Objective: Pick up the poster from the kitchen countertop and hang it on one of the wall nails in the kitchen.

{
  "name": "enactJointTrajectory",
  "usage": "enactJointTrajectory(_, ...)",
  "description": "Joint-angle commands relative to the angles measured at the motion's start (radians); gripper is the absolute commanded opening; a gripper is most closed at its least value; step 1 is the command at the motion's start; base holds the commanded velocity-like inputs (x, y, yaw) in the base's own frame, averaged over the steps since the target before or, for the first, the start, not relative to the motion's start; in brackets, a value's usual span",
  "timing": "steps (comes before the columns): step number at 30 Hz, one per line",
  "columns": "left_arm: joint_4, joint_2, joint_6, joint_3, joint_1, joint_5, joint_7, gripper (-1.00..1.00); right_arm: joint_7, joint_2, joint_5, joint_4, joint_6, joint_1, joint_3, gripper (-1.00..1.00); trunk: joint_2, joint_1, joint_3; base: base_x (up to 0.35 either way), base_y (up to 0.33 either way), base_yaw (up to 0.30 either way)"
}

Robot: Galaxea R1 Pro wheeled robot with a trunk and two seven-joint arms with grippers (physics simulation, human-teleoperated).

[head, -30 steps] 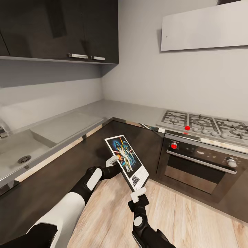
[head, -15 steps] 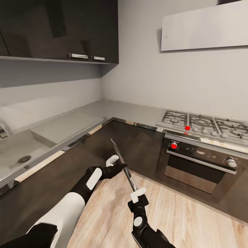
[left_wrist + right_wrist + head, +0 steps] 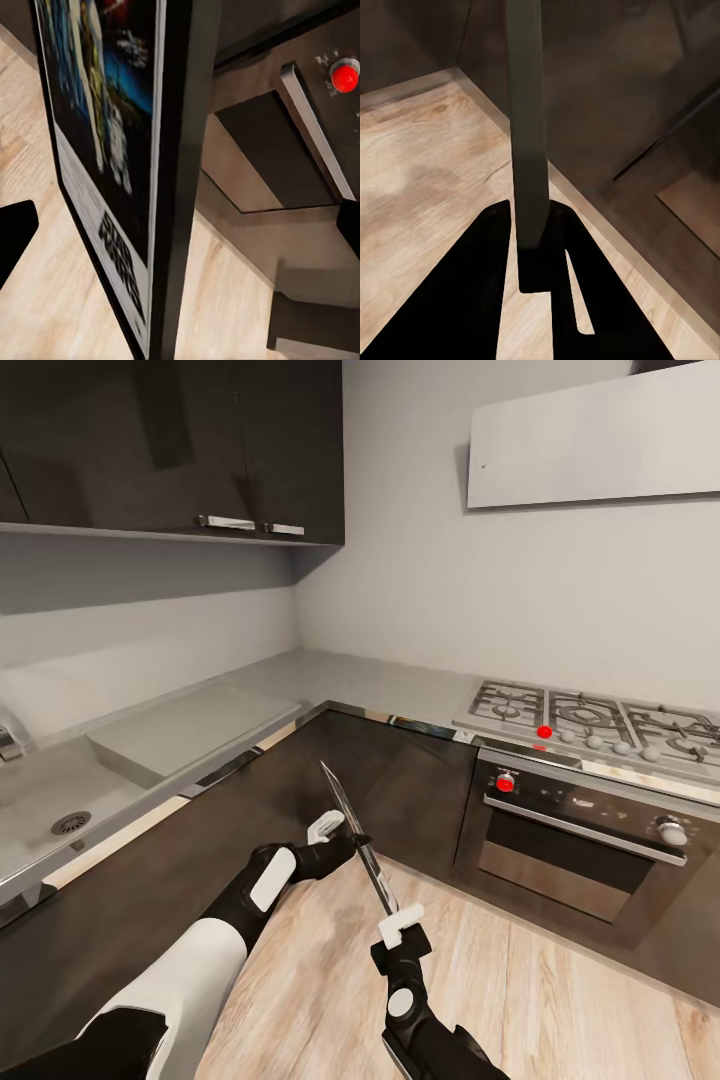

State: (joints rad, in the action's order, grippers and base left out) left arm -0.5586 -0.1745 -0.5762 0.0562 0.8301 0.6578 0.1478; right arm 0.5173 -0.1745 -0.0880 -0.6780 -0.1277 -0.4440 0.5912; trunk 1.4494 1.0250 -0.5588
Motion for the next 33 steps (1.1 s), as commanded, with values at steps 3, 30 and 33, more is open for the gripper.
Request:
enactJointTrajectory(3,0.022,0.000,-0.001,-0.003,0.000,0.000,0.003,1.00,0.004,0.000,-0.009,-0.002,-0.009,-0.001,0.002,-1.00,0.001,0.000,-0.001,0.000,0.000,0.000)
enactJointTrajectory(30,-0.105,0.066,-0.152,0.049,-0.081,-0.009,0.512,1.00,0.004,0.000,-0.012,0.004,-0.007,-0.025,-0.006,-1.00,0.001,0.000,-0.001,0.000,0.000,0.000)
enactJointTrajectory(33,-0.245,0.095,-0.207,0.055,-0.141,-0.010,0.517,1.00,0.004,0.000,-0.012,0.004,-0.007,-0.026,-0.006,-1.00,0.001,0.000,-0.001,0.000,0.000,0.000)
